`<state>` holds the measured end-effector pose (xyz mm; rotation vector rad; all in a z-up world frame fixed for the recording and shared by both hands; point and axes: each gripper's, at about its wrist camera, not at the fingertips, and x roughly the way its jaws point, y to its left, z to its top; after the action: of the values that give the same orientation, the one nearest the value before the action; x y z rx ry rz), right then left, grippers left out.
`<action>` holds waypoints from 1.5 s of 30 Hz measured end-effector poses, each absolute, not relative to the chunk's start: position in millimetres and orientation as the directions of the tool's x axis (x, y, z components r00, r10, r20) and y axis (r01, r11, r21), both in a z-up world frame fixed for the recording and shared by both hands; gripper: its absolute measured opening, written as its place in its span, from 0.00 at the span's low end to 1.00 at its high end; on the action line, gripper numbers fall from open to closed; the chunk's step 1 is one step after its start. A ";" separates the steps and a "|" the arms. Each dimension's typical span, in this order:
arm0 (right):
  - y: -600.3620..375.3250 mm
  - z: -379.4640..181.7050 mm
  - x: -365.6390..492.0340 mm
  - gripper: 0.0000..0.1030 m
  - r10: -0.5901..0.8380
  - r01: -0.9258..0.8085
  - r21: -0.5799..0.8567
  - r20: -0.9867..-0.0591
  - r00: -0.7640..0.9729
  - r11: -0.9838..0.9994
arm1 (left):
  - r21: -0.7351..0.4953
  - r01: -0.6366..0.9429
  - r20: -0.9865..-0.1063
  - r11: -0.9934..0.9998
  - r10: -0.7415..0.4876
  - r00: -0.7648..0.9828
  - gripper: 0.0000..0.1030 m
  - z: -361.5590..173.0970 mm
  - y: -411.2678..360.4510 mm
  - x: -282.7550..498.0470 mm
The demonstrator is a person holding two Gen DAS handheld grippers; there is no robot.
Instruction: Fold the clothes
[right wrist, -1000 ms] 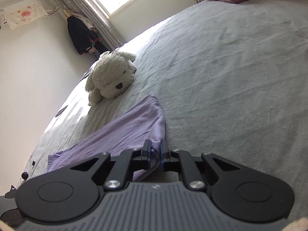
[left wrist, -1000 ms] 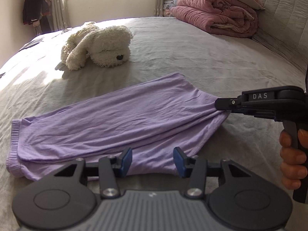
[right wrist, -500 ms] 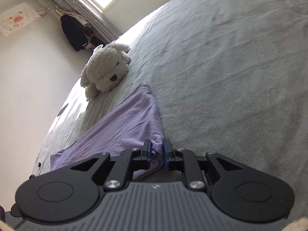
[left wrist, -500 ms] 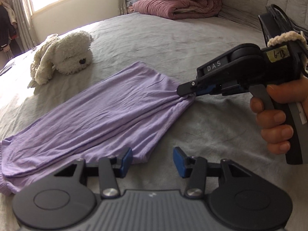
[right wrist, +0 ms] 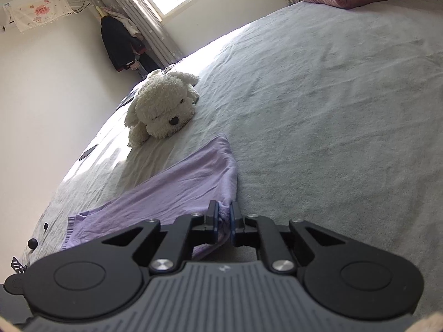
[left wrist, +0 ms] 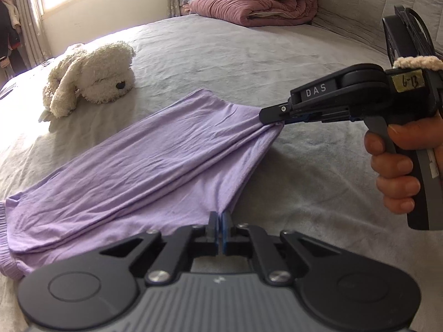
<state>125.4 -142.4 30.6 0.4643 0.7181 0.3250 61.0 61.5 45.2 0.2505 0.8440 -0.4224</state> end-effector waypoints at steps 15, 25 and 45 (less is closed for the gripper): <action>-157.4 9.1 134.2 0.26 0.517 -0.070 0.637 -0.550 0.656 0.767 | -0.027 0.487 -0.776 0.873 -0.325 0.540 0.12 47.6 67.2 67.6; -162.3 8.7 140.7 0.31 0.536 -0.095 0.652 -0.523 0.663 0.753 | -0.139 0.348 -0.741 0.927 -0.331 0.585 0.14 56.7 92.9 90.6; -150.1 -3.7 221.2 0.17 0.552 -0.100 0.674 -0.500 0.667 0.732 | -0.125 0.270 -0.754 0.955 -0.269 0.599 0.17 55.1 104.6 103.0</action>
<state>221.2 -150.1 -3.7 0.6578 0.7584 0.3994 103.0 104.6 55.1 0.0021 0.8742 -0.3125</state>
